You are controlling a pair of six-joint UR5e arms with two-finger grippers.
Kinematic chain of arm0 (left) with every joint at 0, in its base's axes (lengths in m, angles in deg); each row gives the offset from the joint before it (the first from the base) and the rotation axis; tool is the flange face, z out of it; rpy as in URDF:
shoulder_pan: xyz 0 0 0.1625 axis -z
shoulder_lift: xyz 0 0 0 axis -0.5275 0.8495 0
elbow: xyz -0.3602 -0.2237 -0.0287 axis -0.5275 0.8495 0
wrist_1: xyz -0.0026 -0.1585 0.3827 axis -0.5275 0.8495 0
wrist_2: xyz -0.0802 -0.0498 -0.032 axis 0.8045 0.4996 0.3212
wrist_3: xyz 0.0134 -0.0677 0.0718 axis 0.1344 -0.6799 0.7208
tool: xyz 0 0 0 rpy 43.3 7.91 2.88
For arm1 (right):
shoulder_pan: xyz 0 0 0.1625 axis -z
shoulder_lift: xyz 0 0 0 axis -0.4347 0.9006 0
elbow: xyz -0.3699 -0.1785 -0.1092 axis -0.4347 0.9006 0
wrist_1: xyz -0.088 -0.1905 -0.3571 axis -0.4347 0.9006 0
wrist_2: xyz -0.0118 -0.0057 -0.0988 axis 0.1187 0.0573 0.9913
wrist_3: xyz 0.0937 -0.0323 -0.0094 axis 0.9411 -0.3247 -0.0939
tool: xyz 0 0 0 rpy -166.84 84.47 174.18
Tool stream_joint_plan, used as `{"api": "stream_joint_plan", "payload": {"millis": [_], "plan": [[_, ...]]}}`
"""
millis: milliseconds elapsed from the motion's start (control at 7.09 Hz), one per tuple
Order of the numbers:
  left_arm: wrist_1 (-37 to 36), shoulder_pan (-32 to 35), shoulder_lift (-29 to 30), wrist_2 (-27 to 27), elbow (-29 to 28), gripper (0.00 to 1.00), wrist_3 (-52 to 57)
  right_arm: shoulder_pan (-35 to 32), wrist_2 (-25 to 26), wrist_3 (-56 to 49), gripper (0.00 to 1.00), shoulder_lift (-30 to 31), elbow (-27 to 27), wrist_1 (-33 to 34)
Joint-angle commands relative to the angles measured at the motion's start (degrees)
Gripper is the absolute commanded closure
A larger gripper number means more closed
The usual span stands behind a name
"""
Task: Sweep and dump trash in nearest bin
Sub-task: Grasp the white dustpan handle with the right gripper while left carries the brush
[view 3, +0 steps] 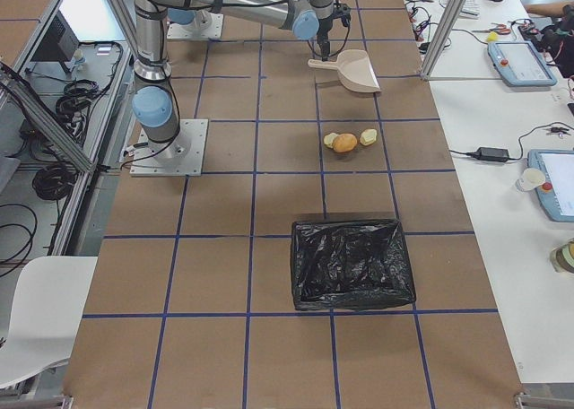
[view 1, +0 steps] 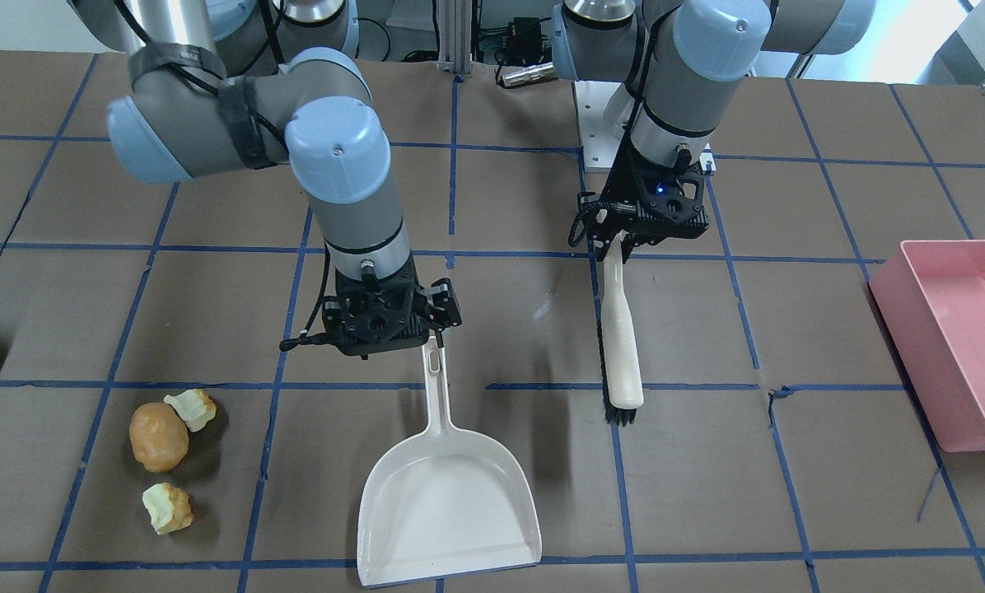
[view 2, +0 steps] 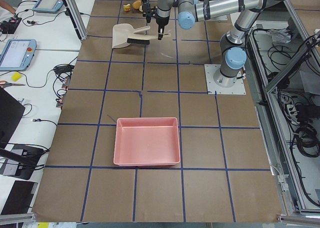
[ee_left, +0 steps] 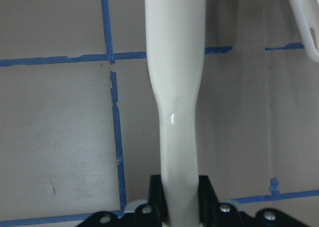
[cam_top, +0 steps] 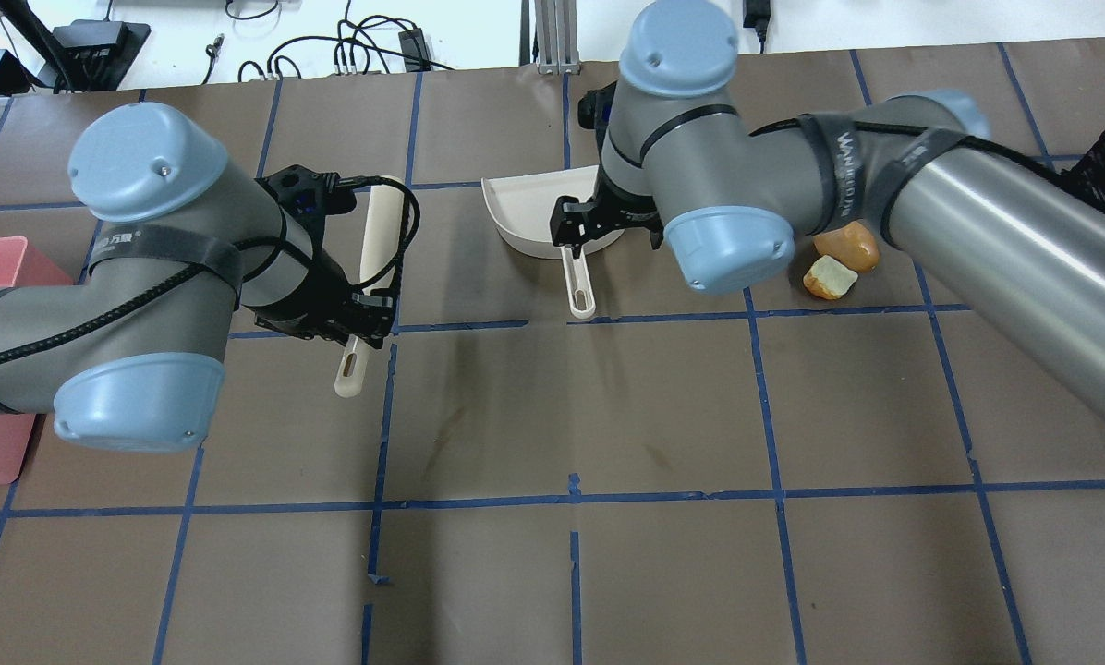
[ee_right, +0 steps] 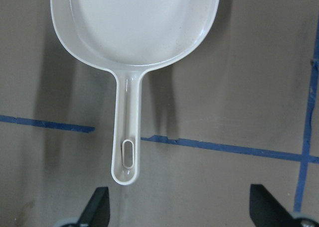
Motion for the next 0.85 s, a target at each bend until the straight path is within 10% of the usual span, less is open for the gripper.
{"api": "stream_joint_plan", "payload": {"millis": [0,705], "plan": [[-0.2,-0.9,2.8,0.4,-2.2,1.0,0.4,-3.2,3.7,1.6,0.03,-3.6,-4.7,9.0],[0.6,-0.9,2.6,0.5,-2.6,1.0,0.5,-2.9,1.8,3.4,0.07,-6.1,-5.2,16.9]]}}
